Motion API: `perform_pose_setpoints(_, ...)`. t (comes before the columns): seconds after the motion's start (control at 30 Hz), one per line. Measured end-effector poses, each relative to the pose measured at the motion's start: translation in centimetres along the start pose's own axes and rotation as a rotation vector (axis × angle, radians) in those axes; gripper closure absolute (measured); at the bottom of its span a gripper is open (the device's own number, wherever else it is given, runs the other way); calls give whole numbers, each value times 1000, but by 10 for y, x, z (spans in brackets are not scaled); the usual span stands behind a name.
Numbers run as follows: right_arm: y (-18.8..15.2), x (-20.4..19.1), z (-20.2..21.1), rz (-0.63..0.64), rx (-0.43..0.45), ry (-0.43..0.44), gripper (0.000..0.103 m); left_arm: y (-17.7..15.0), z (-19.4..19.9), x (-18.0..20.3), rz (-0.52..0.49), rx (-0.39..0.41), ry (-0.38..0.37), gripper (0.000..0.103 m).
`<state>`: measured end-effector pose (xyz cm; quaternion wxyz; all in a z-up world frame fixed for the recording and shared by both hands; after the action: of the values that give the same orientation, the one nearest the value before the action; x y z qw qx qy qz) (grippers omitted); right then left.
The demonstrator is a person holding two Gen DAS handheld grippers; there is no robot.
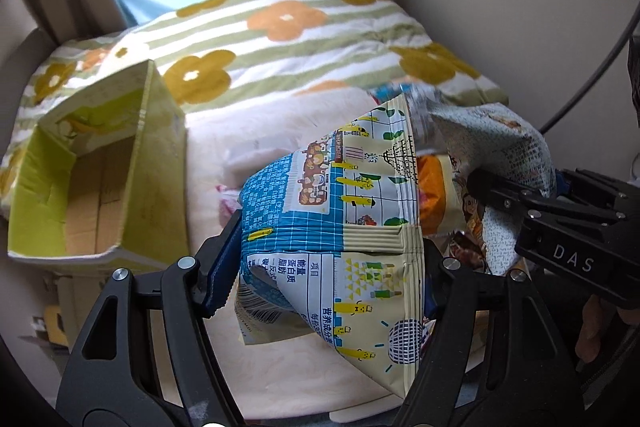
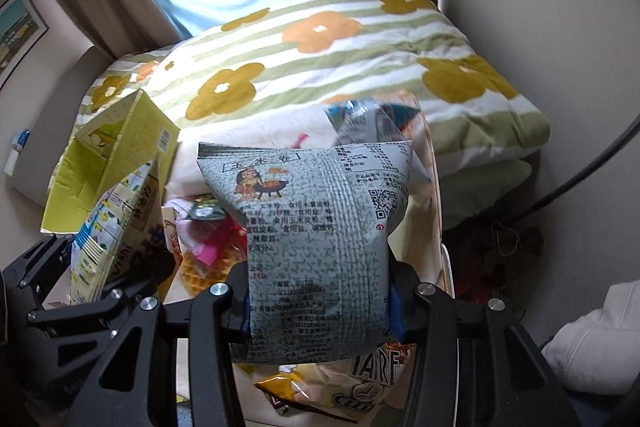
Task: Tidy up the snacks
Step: 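Carry both bags into the yellow box and open both tools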
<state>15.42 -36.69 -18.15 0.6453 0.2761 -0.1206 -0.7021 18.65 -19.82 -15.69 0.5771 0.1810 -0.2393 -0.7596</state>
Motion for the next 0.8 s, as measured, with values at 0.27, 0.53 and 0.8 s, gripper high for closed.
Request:
perform_pose_setpoints(0.27, 27, -45, 23, 110, 92, 105, 58, 21, 52, -66, 93, 138, 85, 36)
perform_pose_setpoints(0.53, 60, -120, 19, 204, 143, 164, 58, 44, 62, -165, 159, 177, 178, 36)
perform_pose_setpoints(0.8, 86, -206, -23, 218, 111, 203, 58, 54, 35, -279, 206, 103, 226, 36)
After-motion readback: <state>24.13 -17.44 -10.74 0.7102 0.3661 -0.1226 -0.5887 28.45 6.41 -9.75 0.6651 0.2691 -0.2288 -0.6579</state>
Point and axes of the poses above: each gripper's, at about its wrist camera, not at the fingertips, and z roughly against the way its jaws point, x to its right, y to its top, the point moved 1 cm from there along -z, roughly the way its jaws point, and after that the axes turned 3 degrees about x, right-handed, at the moved point
